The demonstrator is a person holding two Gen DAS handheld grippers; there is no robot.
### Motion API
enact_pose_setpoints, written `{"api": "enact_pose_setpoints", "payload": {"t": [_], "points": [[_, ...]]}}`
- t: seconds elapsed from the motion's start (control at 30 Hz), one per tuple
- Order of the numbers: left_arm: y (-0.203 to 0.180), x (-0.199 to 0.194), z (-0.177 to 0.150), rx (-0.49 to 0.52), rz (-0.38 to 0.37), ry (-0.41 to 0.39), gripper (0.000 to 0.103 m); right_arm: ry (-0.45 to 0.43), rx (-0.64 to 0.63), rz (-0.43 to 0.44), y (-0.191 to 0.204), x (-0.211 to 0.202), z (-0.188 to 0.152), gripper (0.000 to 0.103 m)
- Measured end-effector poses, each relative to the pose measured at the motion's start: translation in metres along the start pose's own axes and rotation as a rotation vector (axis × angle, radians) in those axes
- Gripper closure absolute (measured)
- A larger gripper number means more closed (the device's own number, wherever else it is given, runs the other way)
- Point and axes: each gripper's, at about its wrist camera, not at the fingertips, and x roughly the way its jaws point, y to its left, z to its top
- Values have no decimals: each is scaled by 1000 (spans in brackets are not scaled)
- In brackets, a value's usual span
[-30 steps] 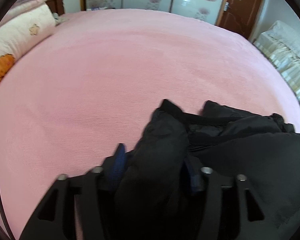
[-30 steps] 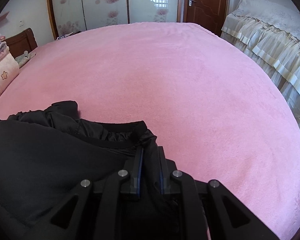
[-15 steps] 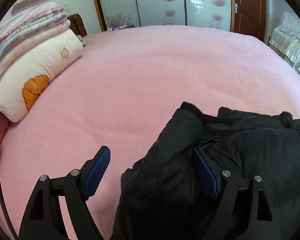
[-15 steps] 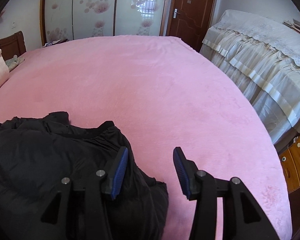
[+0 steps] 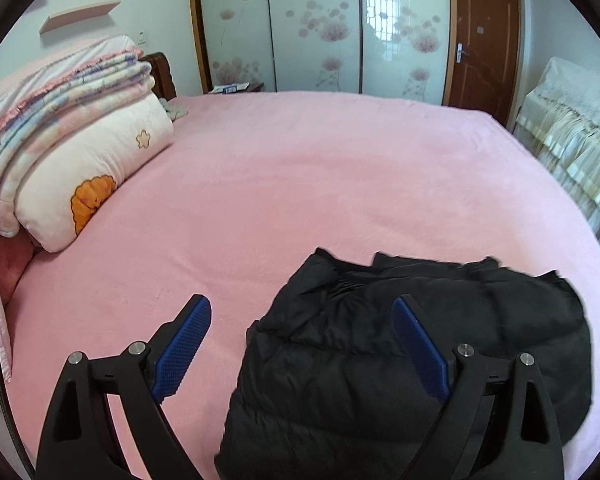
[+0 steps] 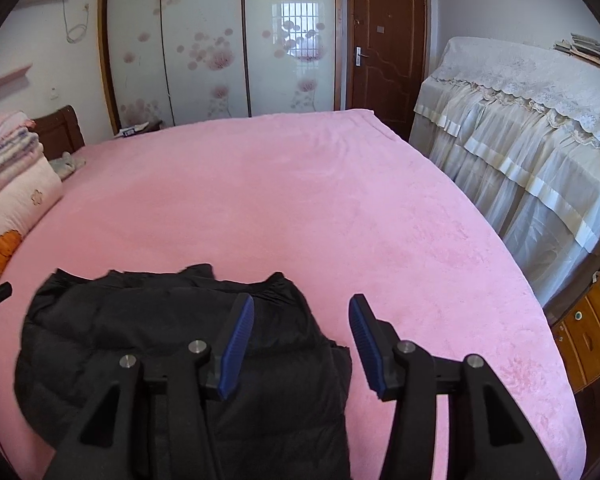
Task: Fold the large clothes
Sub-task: 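Open both tools and withdraw above the folded jacket bundle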
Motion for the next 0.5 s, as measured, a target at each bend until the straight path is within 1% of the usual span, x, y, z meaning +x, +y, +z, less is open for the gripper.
{"api": "enact_pose_setpoints", "payload": {"t": [0.07,0.13,0.17,0.23,0.37,0.47,0.5], "points": [[-5,-25,2,-3,-10,-14,11,-7,6,22,3,-18,1,48],[-3,-42,6,0,-21,-23,8,-12,6,28,6,-34,4,47],[-6,-57,7,4,-35,-31,6,-16,7,44,8,-44,5,46],[-7,-76,7,6,-53,-47,6,-22,7,65,10,-58,6,40],[-11,-117,6,-3,-99,-67,6,-44,-4,103,20,-94,10,33],[-10,-145,6,-34,-124,-79,6,-62,-17,124,30,-120,13,27],[-8,-154,6,-49,-140,-83,5,-69,-21,130,34,-128,15,22]]}}
